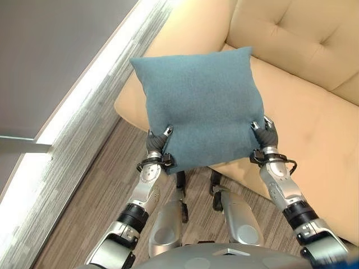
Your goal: Pick up all the scattered cushions and arrange them neatly on the sofa.
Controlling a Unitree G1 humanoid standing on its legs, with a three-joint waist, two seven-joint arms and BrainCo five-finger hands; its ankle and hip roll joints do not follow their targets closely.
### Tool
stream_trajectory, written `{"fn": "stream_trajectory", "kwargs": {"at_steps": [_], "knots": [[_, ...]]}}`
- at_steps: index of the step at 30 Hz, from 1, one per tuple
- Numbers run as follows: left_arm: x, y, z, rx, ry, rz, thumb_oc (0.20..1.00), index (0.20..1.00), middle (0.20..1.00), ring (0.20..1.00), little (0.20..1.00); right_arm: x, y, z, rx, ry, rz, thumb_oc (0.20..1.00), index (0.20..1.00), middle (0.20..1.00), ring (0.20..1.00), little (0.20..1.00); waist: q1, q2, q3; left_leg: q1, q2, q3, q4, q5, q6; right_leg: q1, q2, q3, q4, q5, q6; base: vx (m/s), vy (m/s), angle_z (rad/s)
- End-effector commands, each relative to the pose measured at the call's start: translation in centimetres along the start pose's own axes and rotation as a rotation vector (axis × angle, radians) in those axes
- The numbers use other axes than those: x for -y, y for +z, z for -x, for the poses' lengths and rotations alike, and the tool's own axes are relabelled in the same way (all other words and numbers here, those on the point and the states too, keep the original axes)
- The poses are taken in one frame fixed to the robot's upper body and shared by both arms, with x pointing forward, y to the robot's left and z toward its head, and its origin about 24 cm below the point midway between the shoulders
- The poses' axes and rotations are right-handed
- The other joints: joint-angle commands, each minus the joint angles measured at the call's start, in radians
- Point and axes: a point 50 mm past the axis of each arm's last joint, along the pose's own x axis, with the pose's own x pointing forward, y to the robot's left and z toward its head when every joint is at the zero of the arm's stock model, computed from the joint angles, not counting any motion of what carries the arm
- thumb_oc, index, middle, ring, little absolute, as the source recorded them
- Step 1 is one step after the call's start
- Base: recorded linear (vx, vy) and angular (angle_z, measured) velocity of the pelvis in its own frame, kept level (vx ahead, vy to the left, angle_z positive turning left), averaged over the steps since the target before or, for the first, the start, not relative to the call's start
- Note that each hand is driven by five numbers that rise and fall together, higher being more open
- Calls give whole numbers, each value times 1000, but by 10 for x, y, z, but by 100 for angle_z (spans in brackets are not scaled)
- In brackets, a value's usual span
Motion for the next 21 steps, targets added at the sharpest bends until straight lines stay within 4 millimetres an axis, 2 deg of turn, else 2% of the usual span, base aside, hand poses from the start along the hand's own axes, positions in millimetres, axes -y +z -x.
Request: {"fn": "stream_trajectory", "kwargs": {"at_steps": [1, 3, 8, 10, 11, 12, 15, 16, 18, 19, 21], "knots": [[27, 34, -14, 160, -171, 42, 200, 200, 200, 200, 200, -40, 38, -16, 193, 211, 0, 200, 200, 200, 200, 200, -13, -68, -83, 37, -2, 13, 38, -151, -23, 125, 1, 81, -185, 30, 102, 142, 99, -54], [10, 22, -1, 113, -151, 32, 200, 200, 200, 200, 200, -21, 28, -4, 159, 180, 35, 200, 200, 200, 200, 200, -29, -66, -144, 92, -2, 27, 45, -173, -17, 177, 3, 103, -202, 30, 108, 129, 69, -46], [-4, 17, 10, 88, -126, 20, 200, 200, 200, 200, 200, -7, 20, 8, 122, 152, 57, 200, 200, 200, 200, 200, -42, -64, -198, 152, -10, 27, 58, -214, -2, 223, 14, 154, -215, 30, 113, 65, 39, -23], [-7, 15, 15, 81, -116, 35, 200, 200, 200, 200, 200, -4, 19, 12, 118, 156, 73, 200, 200, 200, 200, 200, -28, -68, -199, 163, -45, -80, 109, -253, 6, 241, 23, 205, -207, 30, 110, 2, 91, -61], [-7, 10, 18, 59, -122, 50, 200, 200, 200, 200, 200, -1, 19, 15, 114, 162, 91, 200, 200, 200, 200, 200, -24, -65, -209, 164, -84, -176, 120, -270, 8, 235, 28, 242, -203, 35, 110, -37, 111, -109], [-6, 7, 20, 42, -134, 47, 200, 200, 200, 200, 200, 3, 17, 16, 105, 160, 110, 200, 200, 200, 200, 200, -26, -62, -211, 167, -90, -188, 126, -273, 10, 238, 29, 247, -202, 34, 112, -45, 146, -129], [-9, 2, 22, 15, -147, 19, 200, 200, 200, 200, 200, 6, 16, 16, 97, 166, 160, 200, 200, 200, 200, 200, -31, -57, -217, 194, -89, -147, 122, -287, 24, 241, 29, 283, -202, 48, 132, -35, 201, -85], [-16, -2, 27, -3, -138, -10, 200, 200, 200, 200, 200, 4, 14, 18, 89, 181, 183, 200, 200, 200, 200, 200, -25, -56, -211, 212, -97, -91, 106, -286, 48, 217, 31, 319, -176, 64, 159, -115, 184, -116], [-20, -2, 28, -6, -128, -30, 200, 200, 200, 200, 200, 3, 16, 17, 98, 182, 195, 200, 200, 200, 200, 200, -14, -52, -200, 221, -96, -49, 95, -282, 60, 195, 36, 329, -136, 61, 173, -111, 161, -181], [-21, -3, 28, -10, -126, -36, 200, 200, 200, 200, 200, 2, 18, 17, 109, 179, 192, 200, 200, 200, 200, 200, -11, -49, -193, 224, -96, -35, 91, -280, 65, 179, 37, 324, -112, 58, 179, -140, 87, -167], [-22, 3, 25, 15, -120, -47, 200, 200, 200, 200, 200, -3, 23, 16, 145, 165, 175, 200, 200, 200, 200, 200, 7, -39, -161, 233, -83, -5, 86, -272, 69, 141, 5, 211, -32, 37, 196, -155, 7, -74]]}}
